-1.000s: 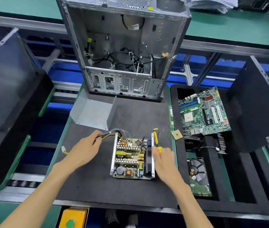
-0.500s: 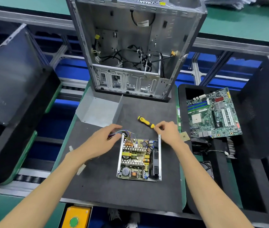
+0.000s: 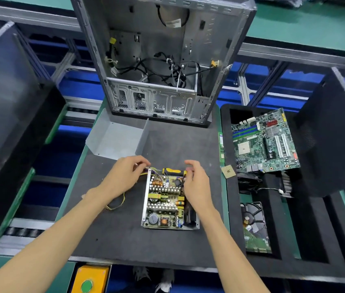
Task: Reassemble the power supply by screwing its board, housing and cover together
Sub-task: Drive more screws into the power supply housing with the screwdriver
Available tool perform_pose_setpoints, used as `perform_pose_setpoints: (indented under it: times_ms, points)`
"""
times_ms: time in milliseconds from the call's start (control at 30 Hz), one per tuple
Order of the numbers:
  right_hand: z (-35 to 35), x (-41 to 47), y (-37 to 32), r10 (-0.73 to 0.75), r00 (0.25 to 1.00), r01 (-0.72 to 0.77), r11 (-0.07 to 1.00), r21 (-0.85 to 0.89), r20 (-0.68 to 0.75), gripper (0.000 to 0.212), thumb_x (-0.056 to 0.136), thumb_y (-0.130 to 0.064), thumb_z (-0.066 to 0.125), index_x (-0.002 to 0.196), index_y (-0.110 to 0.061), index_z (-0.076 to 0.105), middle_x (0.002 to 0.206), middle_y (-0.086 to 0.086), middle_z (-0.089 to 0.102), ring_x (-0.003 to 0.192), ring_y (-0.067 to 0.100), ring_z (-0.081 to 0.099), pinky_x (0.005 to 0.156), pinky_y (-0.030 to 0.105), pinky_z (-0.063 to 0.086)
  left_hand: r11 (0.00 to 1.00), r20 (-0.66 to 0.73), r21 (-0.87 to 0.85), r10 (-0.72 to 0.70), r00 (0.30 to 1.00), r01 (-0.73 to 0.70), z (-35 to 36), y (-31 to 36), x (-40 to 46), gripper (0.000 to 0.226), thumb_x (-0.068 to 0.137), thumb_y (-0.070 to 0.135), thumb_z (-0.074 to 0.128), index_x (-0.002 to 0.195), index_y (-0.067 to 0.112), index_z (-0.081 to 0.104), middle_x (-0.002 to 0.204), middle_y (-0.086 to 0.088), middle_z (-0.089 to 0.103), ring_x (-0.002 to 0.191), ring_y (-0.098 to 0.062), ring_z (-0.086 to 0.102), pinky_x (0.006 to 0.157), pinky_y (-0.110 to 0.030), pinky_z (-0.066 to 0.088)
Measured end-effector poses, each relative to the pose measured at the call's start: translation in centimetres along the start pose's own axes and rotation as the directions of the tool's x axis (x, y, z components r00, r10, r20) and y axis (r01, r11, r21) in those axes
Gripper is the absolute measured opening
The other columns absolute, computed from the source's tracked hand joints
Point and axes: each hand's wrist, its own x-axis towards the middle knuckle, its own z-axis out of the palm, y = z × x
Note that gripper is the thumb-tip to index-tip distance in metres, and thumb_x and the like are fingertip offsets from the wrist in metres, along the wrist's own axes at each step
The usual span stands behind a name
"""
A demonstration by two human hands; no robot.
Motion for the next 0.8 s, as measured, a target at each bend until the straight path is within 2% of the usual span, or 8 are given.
perform_pose_setpoints:
  times_ms: [167,300,400,467,533,633,733,800]
  points:
    - [0.1,0.2,0.3,0.117,0.993,-0.112,0.987,0.116,-0.032,0.036,0.105,-0.002,0.036,0.134,-0.016,0.051,0.118,0.003,0.066,0.087,0.018,0.057,0.064,0.02,0.037,0.995,-0.089,0.024,0.094,0.992,-0.092,1.2,-1.6,-3.3,0.026,0.097,0.011,0.062,0.118,0.022,0.072,0.1,0.011,0.065,0.086,0.001,0.062,0.084,-0.019,0.048]
    - [0.3,0.5,0.2,0.158,0.987,-0.153,0.978,0.145,-0.029,0.025,0.108,-0.015,0.038,0.123,-0.018,0.057,0.115,0.002,0.068,0.081,-0.001,0.054,0.059,0.006,0.038,0.993,-0.129,-0.108,0.043,0.991,-0.057,2.3,-1.6,-4.9,0.033,0.098,0.007,0.06,0.126,0.021,0.069,0.103,0.009,0.066,0.095,-0.004,0.065,0.086,-0.02,0.048]
    - [-0.4,1.4,-0.1,0.213,0.975,-0.221,0.962,0.161,0.066,0.03,0.108,-0.035,0.037,0.112,-0.026,0.066,0.111,-0.003,0.069,0.1,0.008,0.061,0.076,0.014,0.041,0.984,-0.182,-0.174,-0.066,0.981,0.034,2.5,-1.1,-4.3,0.022,0.1,0.014,0.057,0.112,0.02,0.075,0.097,0.007,0.068,0.078,-0.002,0.068,0.076,-0.017,0.049]
    - [-1.3,3.0,-0.5,0.221,0.961,-0.223,0.975,-0.008,0.166,0.027,0.105,-0.043,0.044,0.108,-0.033,0.068,0.113,-0.008,0.068,0.116,0.017,0.058,0.105,0.039,0.041,0.979,-0.187,-0.182,-0.131,0.974,0.096,2.6,-0.9,-3.6,0.019,0.1,0.017,0.058,0.102,0.023,0.076,0.094,0.008,0.071,0.071,0.0,0.068,0.073,-0.021,0.051]
    - [-1.8,4.9,-1.6,0.247,0.926,-0.143,0.929,-0.341,0.287,0.024,0.097,-0.05,0.059,0.112,-0.035,0.069,0.112,-0.012,0.064,0.116,0.017,0.054,0.115,0.05,0.03,0.96,-0.165,-0.245,-0.183,0.969,0.139,2.5,-0.9,-3.2,0.018,0.099,0.017,0.059,0.096,0.026,0.075,0.091,0.009,0.074,0.068,0.0,0.069,0.072,-0.026,0.054]
    - [-0.9,6.8,-3.5,0.215,0.902,0.078,0.771,-0.632,0.374,0.021,0.089,-0.035,0.074,0.106,-0.022,0.071,0.115,-0.002,0.068,0.112,0.024,0.06,0.107,0.046,0.037,0.943,-0.13,-0.292,-0.204,0.97,0.159,2.4,-1.2,-3.1,0.017,0.099,0.017,0.06,0.099,0.023,0.076,0.089,0.007,0.076,0.068,-0.004,0.07,0.073,-0.034,0.058]
    - [-0.1,8.2,-4.2,0.09,0.905,0.222,0.732,-0.644,0.415,0.012,0.089,-0.023,0.074,0.099,-0.026,0.067,0.116,0.003,0.07,0.109,0.028,0.065,0.091,0.037,0.05,0.946,-0.134,-0.288,-0.192,0.972,0.148,2.3,-1.4,-3.3,0.019,0.1,0.017,0.059,0.105,0.021,0.076,0.094,0.008,0.075,0.071,-0.003,0.07,0.077,-0.033,0.058]
    - [-0.5,9.6,-4.4,-0.062,0.952,0.239,0.764,-0.6,0.3,0.016,0.091,-0.023,0.071,0.107,-0.025,0.067,0.115,0.004,0.07,0.11,0.029,0.063,0.086,0.037,0.051,0.954,-0.143,-0.273,-0.169,0.975,0.125,2.3,-1.4,-3.7,0.021,0.1,0.017,0.058,0.11,0.022,0.076,0.096,0.01,0.072,0.074,-0.001,0.069,0.079,-0.027,0.056]
